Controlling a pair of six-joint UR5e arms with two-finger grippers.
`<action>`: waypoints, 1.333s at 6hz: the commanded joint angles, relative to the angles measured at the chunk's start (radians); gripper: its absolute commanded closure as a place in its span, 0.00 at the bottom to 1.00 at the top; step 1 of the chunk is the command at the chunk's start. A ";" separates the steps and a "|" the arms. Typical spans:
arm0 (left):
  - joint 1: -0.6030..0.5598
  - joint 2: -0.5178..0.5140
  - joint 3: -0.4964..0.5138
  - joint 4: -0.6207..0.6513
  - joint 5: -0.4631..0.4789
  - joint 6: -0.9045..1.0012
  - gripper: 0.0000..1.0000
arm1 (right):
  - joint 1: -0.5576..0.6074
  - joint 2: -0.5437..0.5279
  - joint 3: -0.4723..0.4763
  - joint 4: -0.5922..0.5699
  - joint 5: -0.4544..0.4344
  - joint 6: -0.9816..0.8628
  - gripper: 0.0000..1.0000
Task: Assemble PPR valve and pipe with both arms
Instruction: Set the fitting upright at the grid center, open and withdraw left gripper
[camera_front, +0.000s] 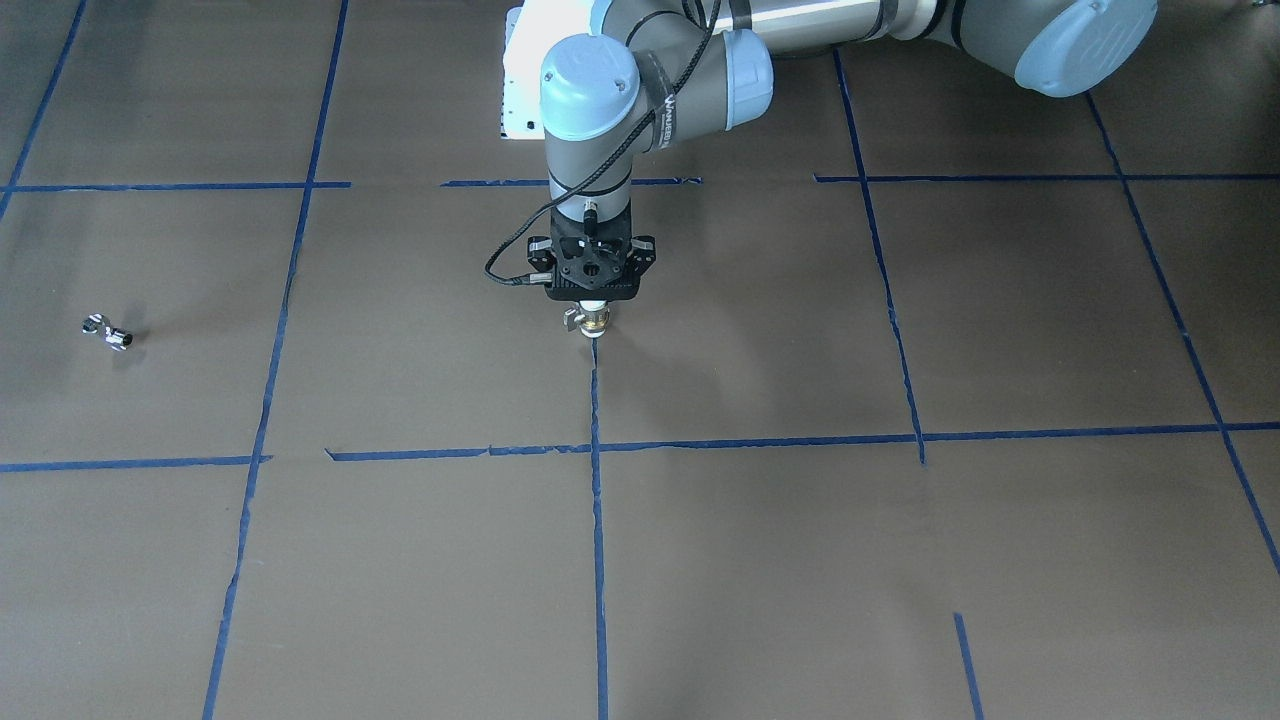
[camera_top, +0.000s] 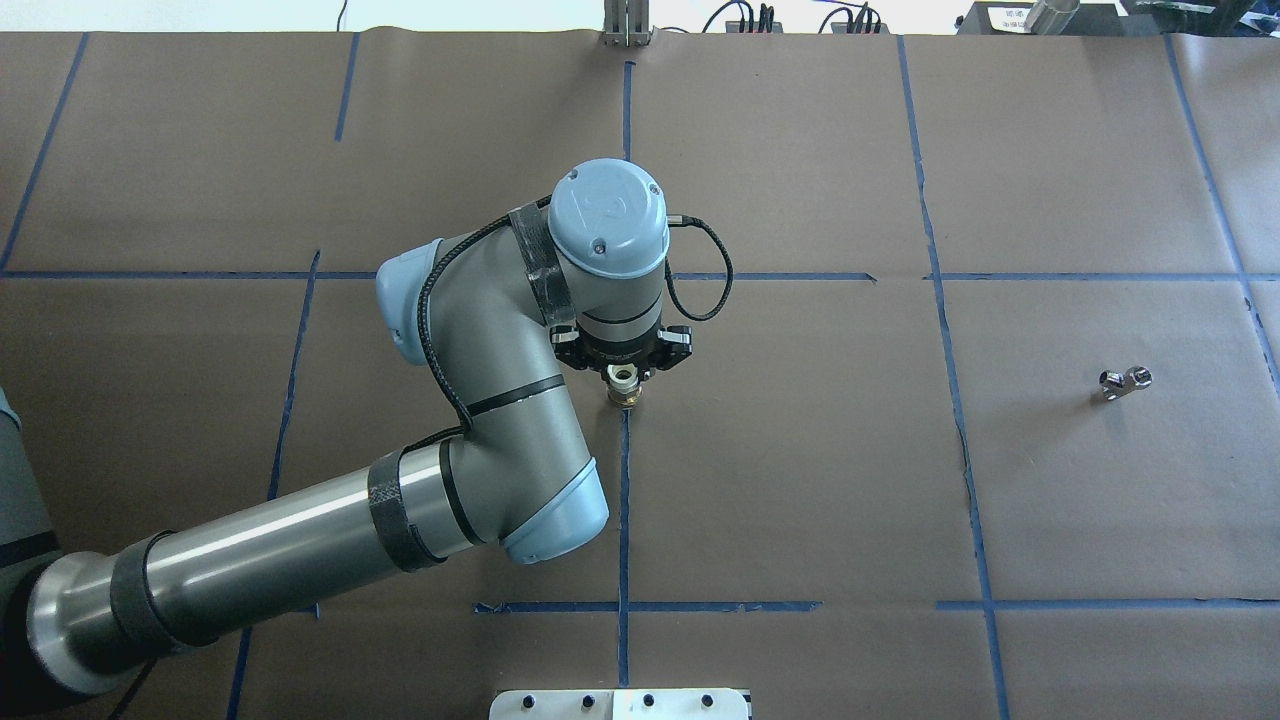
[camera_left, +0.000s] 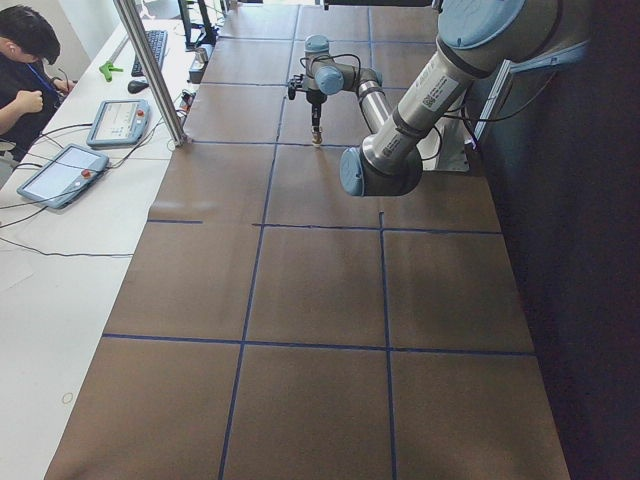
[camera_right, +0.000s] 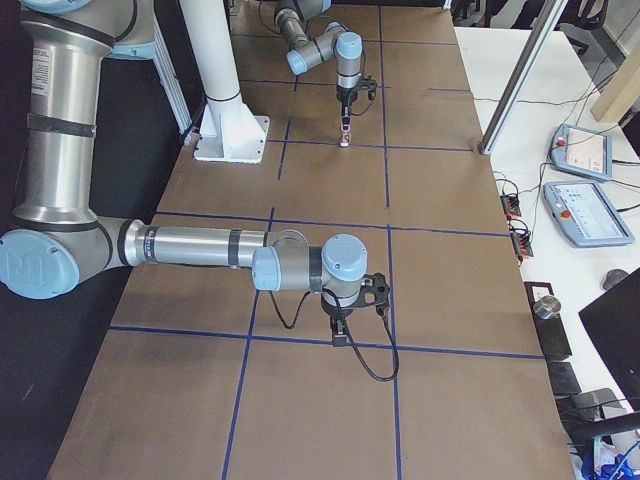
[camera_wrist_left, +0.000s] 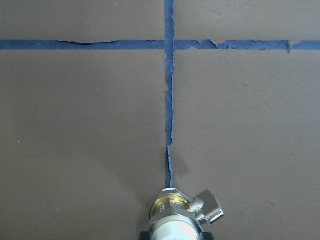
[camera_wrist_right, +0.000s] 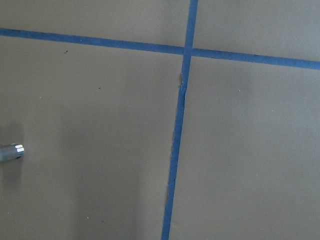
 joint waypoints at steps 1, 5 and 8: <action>0.000 0.001 -0.001 -0.002 -0.001 -0.003 0.46 | 0.000 0.000 0.000 0.000 0.001 0.000 0.00; -0.096 0.112 -0.258 0.104 -0.093 0.030 0.00 | 0.000 0.000 -0.008 0.040 -0.001 0.000 0.00; -0.320 0.457 -0.482 0.182 -0.184 0.525 0.00 | 0.000 0.008 -0.002 0.054 0.002 0.002 0.00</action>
